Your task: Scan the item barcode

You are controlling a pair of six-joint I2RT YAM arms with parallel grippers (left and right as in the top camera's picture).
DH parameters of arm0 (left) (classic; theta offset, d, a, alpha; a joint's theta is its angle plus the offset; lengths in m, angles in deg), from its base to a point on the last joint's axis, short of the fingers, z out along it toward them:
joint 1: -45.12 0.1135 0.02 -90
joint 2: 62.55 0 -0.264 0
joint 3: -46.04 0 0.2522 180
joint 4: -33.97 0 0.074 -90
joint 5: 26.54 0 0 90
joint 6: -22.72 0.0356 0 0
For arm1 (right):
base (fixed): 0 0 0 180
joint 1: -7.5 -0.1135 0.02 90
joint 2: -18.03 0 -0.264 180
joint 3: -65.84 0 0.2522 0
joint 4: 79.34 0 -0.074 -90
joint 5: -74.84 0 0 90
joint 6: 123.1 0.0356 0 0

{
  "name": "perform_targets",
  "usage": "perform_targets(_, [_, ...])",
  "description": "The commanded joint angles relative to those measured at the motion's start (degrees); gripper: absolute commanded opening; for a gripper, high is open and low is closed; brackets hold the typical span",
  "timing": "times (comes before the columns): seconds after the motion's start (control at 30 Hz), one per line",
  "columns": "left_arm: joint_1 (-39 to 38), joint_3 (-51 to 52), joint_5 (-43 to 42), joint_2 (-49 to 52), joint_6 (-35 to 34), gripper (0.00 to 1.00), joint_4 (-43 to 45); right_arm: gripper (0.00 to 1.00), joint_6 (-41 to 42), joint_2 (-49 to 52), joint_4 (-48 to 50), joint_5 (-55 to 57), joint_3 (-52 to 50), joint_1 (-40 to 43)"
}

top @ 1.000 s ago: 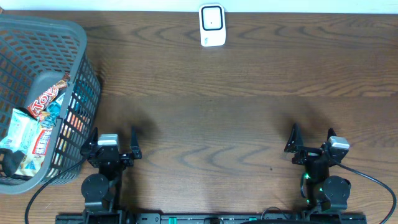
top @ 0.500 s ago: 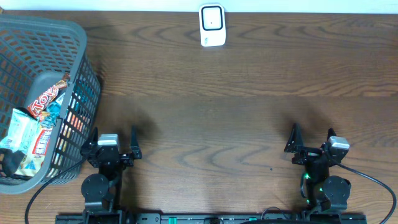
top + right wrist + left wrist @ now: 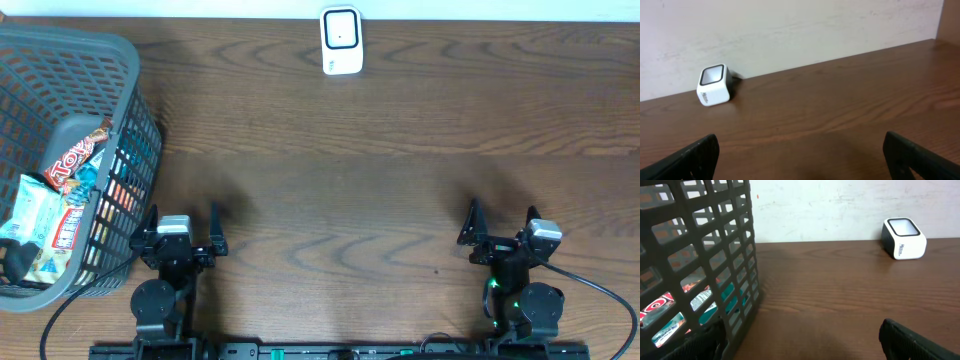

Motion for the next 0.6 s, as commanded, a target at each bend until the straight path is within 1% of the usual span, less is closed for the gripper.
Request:
perform_targets(0.0, [0.11, 1.62, 3.45, -0.42, 2.82, 0.98, -0.96, 0.99, 0.59, -0.26, -0.24, -0.28, -0.07, -0.33])
perform_targets(0.07, [0.11, 1.62, 5.05, -0.42, 4.46, 0.98, -0.96, 0.99, 0.59, -0.26, -0.24, -0.28, -0.07, -0.33])
perform_targets(0.37, [0.11, 1.6, 4.5, -0.42, 4.07, 0.98, -0.04, 0.99, 0.59, -0.24, -0.24, -0.28, -0.07, -0.33])
perform_targets(0.47, [0.09, 1.6, 0.0, -0.42, -1.64, 0.98, 1.6, 0.99, 0.59, -0.24, -0.24, -0.28, -0.07, -0.33])
perform_targets(0.53, [0.09, 1.57, -6.73, -0.42, -11.74, 0.98, 2.21, 0.99, 0.59, -0.24, -0.24, -0.28, -0.07, -0.33])
perform_targets(0.57, [0.11, 1.6, -10.78, -0.42, -18.56, 0.98, 2.14, 0.99, 0.59, -0.24, -0.24, -0.28, -0.07, -0.33])
